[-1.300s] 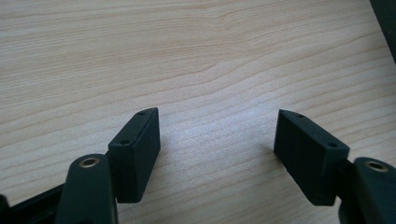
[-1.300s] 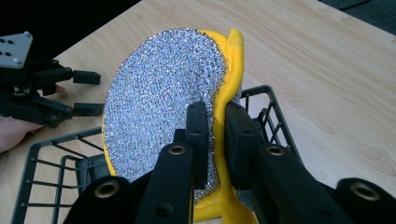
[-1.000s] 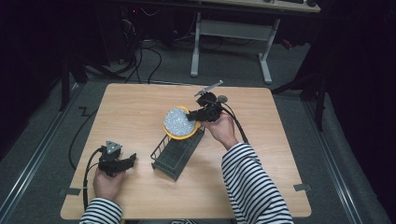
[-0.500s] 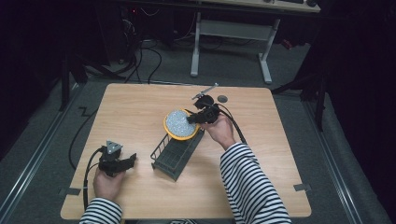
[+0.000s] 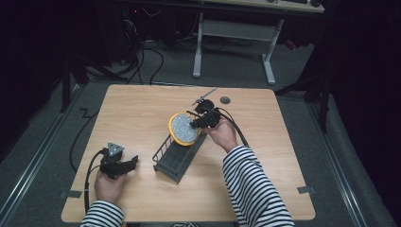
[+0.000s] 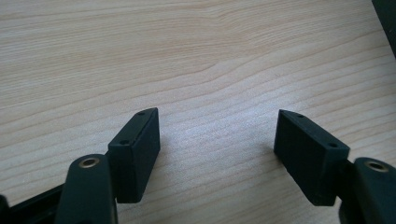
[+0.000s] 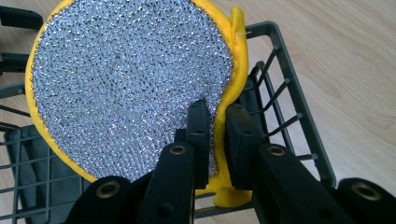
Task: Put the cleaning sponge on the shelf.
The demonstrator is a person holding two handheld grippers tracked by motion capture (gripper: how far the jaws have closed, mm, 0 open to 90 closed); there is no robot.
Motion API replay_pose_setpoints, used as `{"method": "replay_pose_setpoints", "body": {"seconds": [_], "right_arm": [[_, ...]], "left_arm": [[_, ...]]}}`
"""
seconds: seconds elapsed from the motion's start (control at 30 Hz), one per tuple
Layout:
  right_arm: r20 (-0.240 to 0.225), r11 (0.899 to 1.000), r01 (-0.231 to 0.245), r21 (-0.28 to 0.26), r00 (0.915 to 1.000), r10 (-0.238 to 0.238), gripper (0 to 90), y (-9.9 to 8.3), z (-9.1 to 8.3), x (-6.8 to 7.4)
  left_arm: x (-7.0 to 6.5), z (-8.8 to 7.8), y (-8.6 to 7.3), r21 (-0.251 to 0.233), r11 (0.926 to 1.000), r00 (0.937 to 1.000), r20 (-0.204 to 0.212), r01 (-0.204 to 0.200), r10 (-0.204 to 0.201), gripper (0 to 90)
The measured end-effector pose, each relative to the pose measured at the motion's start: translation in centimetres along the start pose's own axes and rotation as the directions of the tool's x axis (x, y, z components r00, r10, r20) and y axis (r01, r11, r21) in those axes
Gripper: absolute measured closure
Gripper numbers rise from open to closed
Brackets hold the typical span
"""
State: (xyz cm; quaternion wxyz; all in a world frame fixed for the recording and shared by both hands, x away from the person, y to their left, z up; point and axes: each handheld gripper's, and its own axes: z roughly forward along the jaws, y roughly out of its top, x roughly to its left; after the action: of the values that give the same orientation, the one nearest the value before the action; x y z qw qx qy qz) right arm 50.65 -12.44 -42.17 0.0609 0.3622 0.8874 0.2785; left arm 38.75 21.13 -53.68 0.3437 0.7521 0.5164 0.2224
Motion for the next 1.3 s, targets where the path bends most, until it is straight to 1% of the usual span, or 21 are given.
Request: {"method": "replay_pose_setpoints", "body": {"seconds": [0.03, 0.1, 0.2, 0.23, 0.27, 0.33, 0.37, 0.43, 0.47, 0.5, 0.63, 0.7, 0.73, 0.8, 0.87, 0.9, 0.93, 0.97, 1.13, 1.27, 1.3], "right_arm": [[0.0, 1.0, 0.0, 0.0, 1.0, 0.0, 81.5, 0.0, 0.0, 0.0], [-0.013, 1.0, -0.025, -0.001, 0.9996, 0.025, 80.1, -0.2, 0.0, -0.2], [-0.006, 1.0, -0.011, -0.009, 0.9999, 0.011, 79.0, -0.4, -0.1, -0.2], [-0.003, 1.0, -0.012, -0.012, 0.9999, 0.012, 75.9, -0.4, -0.2, -0.2], [-0.003, 1.0, -0.012, -0.012, 0.9999, 0.012, 75.9, -0.4, -0.2, -0.2], [-0.007, 0.999, -0.03, -0.026, 0.9995, 0.03, 69.6, -0.6, -0.4, -0.3], [-0.008, 0.998, -0.054, -0.043, 0.9985, 0.053, 64.6, -0.9, -0.8, -0.5], [-0.005, 0.998, -0.044, -0.052, 0.999, 0.044, 62.9, -1.0, -0.9, -0.7], [-0.006, 0.996, -0.054, -0.066, 0.9985, 0.054, 60.2, -1.3, -1.3, -0.8], [-0.006, 0.996, -0.054, -0.066, 0.9985, 0.054, 60.2, -1.3, -1.3, -0.8], [-0.004, 0.993, -0.057, -0.107, 0.9984, 0.057, 58.6, -2.1, -2.1, -1.2], [-0.009, 0.989, -0.076, -0.125, 0.9971, 0.075, 58.6, -2.5, -2.7, -1.2], [0.0, 0.987, -0.068, -0.145, 0.9977, 0.069, 58.6, -2.9, -3.1, -1.4], [0.002, 0.985, -0.072, -0.155, 0.9973, 0.073, 58.6, -3.2, -3.4, -1.5], [0.005, 0.982, -0.079, -0.172, 0.9967, 0.081, 58.8, -3.7, -3.9, -1.8], [0.009, 0.979, -0.093, -0.183, 0.9953, 0.096, 58.8, -4.2, -4.3, -2.1], [0.009, 0.979, -0.093, -0.183, 0.9953, 0.096, 58.8, -4.2, -4.3, -2.1], [0.013, 0.975, -0.103, -0.196, 0.9941, 0.108, 58.8, -4.7, -4.8, -2.3], [0.025, 0.973, -0.11, -0.202, 0.9927, 0.118, 56.7, -5.7, -5.5, -2.6], [0.03, 0.968, -0.125, -0.217, 0.9904, 0.135, 55.6, -6.4, -5.8, -2.8], [0.038, 0.967, -0.131, -0.22, 0.989, 0.143, 54.8, -6.9, -6.0, -3.0]], "left_arm": [[0.0, 0.0, 0.0, 0.0, 1.0, 1.0, 0.0, 0.0, 0.0, 31.8], [0.0, 0.0, 0.0, 0.0, 1.0, 1.0, 0.0, 0.0, 0.0, 31.8], [0.0, 0.0, 0.0, 0.0, 1.0, 1.0, 0.0, -0.001, 0.001, 31.9], [0.0, 0.0, 0.0, 0.0, 1.0, 1.0, -0.001, -0.001, 0.001, 31.8], [0.0, 0.0, 0.0, 0.0, 1.0, 1.0, -0.001, -0.001, 0.001, 31.8], [0.0, 0.0, 0.0, 0.0, 1.0, 1.0, -0.001, -0.001, 0.001, 31.8], [0.0, 0.0, 0.0, 0.001, 1.0, 1.0, -0.003, -0.003, 0.003, 31.8], [0.0, 0.0, 0.0, 0.001, 1.0, 1.0, -0.003, -0.003, 0.003, 31.9], [0.0, 0.0, 0.0, 0.001, 1.0, 1.0, -0.003, -0.003, 0.003, 31.9], [0.0, 0.0, 0.0, 0.001, 1.0, 1.0, -0.003, -0.003, 0.003, 31.9], [-0.1, 0.0, 0.0, 0.001, 1.0, 1.0, -0.005, -0.004, 0.004, 32.0], [-0.1, 0.0, 0.0, 0.001, 1.0, 1.0, -0.005, -0.004, 0.004, 32.0], [-0.1, 0.0, 0.0, 0.002, 1.0, 1.0, -0.005, -0.005, 0.005, 32.0], [-0.1, 0.0, 0.0, 0.001, 1.0, 1.0, -0.005, -0.004, 0.004, 32.0], [-0.1, 0.0, 0.0, 0.002, 1.0, 1.0, -0.005, -0.004, 0.004, 32.0], [-0.1, 0.0, 0.0, 0.001, 1.0, 1.0, -0.005, -0.005, 0.005, 32.0], [-0.1, 0.0, 0.0, 0.001, 1.0, 1.0, -0.005, -0.005, 0.005, 32.0], [-0.1, 0.0, 0.0, 0.001, 1.0, 1.0, -0.005, -0.004, 0.004, 32.0], [-0.1, 0.0, 0.0, 0.001, 1.0, 1.0, -0.005, -0.004, 0.004, 32.0], [-0.1, 0.0, 0.0, 0.001, 1.0, 1.0, -0.006, -0.004, 0.004, 32.0], [-0.1, 0.0, 0.0, 0.001, 1.0, 1.0, -0.006, -0.004, 0.004, 32.0]]}}
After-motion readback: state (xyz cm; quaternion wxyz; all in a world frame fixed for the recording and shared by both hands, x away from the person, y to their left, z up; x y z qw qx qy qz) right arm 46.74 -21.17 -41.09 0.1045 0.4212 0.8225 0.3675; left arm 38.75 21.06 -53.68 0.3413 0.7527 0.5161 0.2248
